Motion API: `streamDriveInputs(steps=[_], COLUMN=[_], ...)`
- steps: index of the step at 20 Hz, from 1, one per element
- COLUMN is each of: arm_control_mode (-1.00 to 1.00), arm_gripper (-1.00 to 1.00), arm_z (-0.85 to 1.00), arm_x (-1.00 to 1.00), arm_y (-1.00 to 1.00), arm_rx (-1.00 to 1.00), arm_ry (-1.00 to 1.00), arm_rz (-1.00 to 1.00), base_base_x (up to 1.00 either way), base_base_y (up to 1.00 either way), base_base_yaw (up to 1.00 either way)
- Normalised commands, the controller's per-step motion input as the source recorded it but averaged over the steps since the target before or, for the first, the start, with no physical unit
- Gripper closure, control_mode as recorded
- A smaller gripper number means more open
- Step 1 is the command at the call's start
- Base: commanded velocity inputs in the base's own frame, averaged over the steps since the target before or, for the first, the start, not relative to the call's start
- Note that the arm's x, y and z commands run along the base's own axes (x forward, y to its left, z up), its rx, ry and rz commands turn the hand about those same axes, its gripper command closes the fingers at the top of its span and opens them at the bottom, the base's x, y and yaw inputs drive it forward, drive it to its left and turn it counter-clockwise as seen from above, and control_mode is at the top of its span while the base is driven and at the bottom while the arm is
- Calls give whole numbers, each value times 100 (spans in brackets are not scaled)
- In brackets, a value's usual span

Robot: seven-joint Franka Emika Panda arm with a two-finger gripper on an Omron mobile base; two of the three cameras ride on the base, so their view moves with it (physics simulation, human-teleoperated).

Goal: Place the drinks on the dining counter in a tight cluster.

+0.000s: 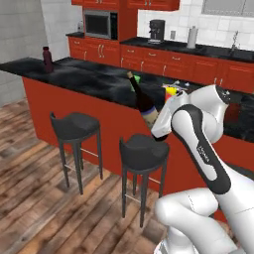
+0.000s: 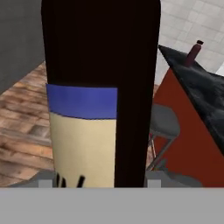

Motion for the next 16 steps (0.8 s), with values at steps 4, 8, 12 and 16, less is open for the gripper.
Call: streamDriveInputs(steps=[4, 8, 12, 16], arm_control_mode=[100, 100, 100, 100], arm_gripper=[100, 100, 100, 100], arm_z=[0, 0, 0, 0], arm_x=[0, 0, 0, 0], arm_y=[0, 0, 0, 0], arm_rx=[0, 0, 0, 0], arm_ry=[0, 0, 0, 0], arm_rz=[0, 0, 0, 0], base_base_x=[100, 100, 100, 100], base_base_y=[100, 100, 100, 100], base_base_yaw=[-32, -19, -20, -17])
